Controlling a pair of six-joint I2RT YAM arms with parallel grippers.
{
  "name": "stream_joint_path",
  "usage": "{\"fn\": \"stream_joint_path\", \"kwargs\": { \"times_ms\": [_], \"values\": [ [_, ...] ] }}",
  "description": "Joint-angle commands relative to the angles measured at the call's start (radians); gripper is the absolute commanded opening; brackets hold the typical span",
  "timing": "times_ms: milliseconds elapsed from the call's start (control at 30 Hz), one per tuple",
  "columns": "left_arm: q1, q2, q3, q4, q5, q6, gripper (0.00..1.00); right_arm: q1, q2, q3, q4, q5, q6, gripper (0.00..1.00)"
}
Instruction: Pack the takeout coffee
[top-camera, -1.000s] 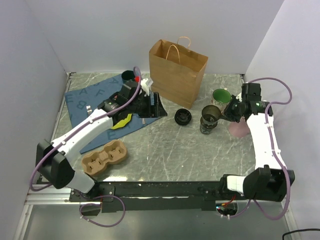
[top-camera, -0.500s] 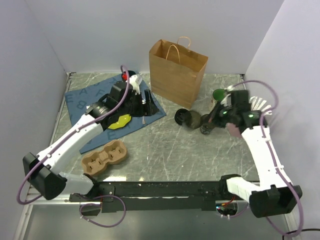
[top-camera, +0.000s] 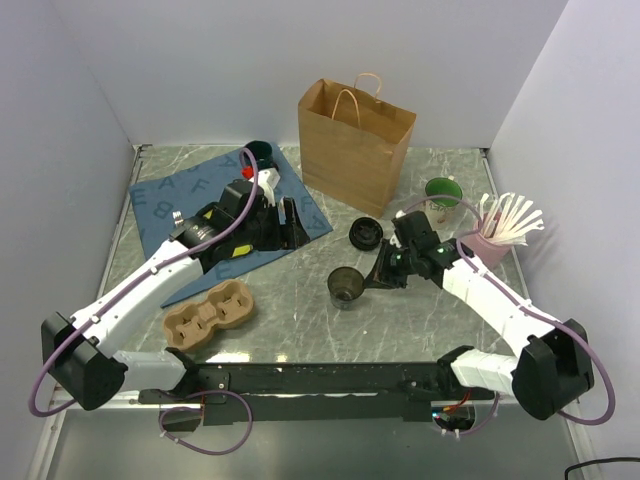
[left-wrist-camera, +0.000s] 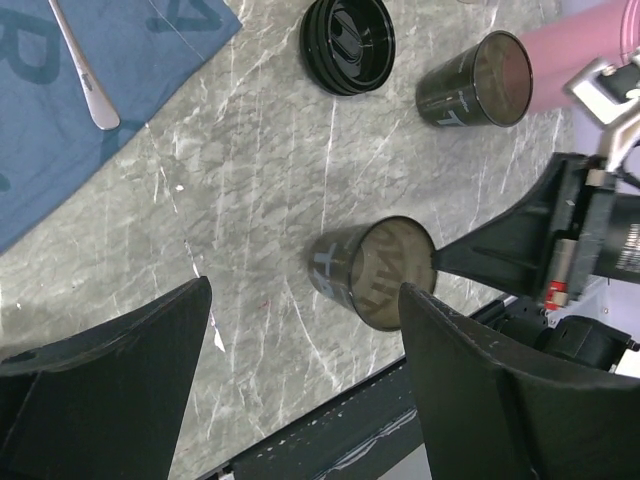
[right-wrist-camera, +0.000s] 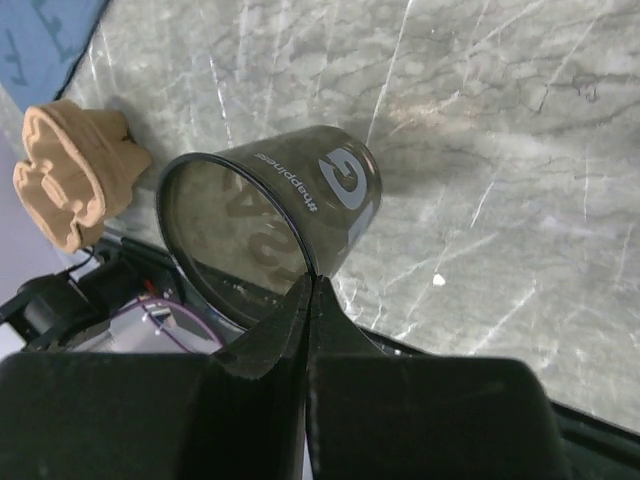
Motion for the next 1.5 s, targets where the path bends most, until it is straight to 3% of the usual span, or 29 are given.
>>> {"fn": "stream_joint_path", "kwargs": {
  "times_ms": [0,167,267,533,700,1000,1467],
  "values": [
    [-0.001,-0.033,-0.011,0.031,-0.002,-0.009,0.82,0.023,-0.015,-0.066,0.132,0.033,0.03,0.0],
    [-0.001,-0.028,-0.014,0.028,0.001,-0.004,0.82,0.028,-0.021,-0.106,0.133,0.052,0.033,0.03],
    [-0.001,-0.034,-0.016,0.028,-0.007,0.001,0.83,0.028,-0.035,-0.095,0.113,0.074,0.024,0.11],
    [-0.001,-0.063,-0.003,0.017,-0.027,0.017,0.85,0.026,-0.029,0.126,-0.051,0.198,-0.122,0.32],
    [-0.001,-0.086,-0.013,0.014,-0.033,0.021,0.86,0.026,0.098,0.293,-0.075,0.285,-0.267,0.39],
    [-0.001,-0.174,-0.053,0.026,-0.035,0.037,0.87,0.025,0.349,0.439,-0.004,0.393,-0.471,0.45],
    [-0.001,-0.257,-0.074,0.002,-0.053,0.039,0.89,0.026,0.559,0.543,0.066,0.358,-0.531,0.51]
  ]
}}
